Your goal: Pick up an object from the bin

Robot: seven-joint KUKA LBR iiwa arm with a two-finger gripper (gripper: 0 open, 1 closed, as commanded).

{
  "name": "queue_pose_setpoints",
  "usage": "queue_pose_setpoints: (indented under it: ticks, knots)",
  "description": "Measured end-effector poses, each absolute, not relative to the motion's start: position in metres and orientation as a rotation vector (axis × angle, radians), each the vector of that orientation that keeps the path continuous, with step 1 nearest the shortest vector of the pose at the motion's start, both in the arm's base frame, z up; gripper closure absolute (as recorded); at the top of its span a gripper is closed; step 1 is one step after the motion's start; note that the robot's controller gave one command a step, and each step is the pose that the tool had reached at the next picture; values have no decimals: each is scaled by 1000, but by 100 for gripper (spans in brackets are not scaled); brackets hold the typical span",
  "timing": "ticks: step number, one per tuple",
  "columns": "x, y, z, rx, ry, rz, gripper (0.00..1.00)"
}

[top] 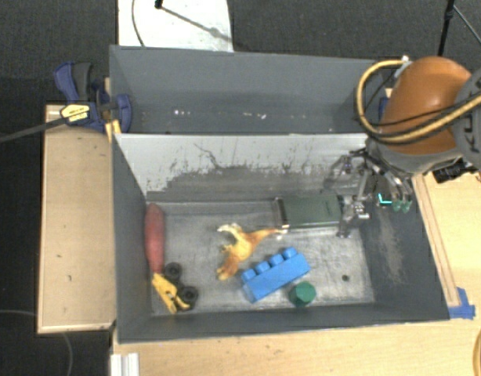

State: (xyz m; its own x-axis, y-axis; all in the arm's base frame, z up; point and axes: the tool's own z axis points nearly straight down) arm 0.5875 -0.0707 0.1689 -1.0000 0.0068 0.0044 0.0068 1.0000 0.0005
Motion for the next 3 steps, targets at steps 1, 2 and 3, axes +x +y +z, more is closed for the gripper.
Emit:
queue_pose_setpoints:
  ticks: [1,2,3]
  knots:
    - [589,-70,174,-7,-3146,1,0]
    - [594,-25,94,-71,-3158,0,0]
    - [593,-18,82,-100,-3149,-1,0]
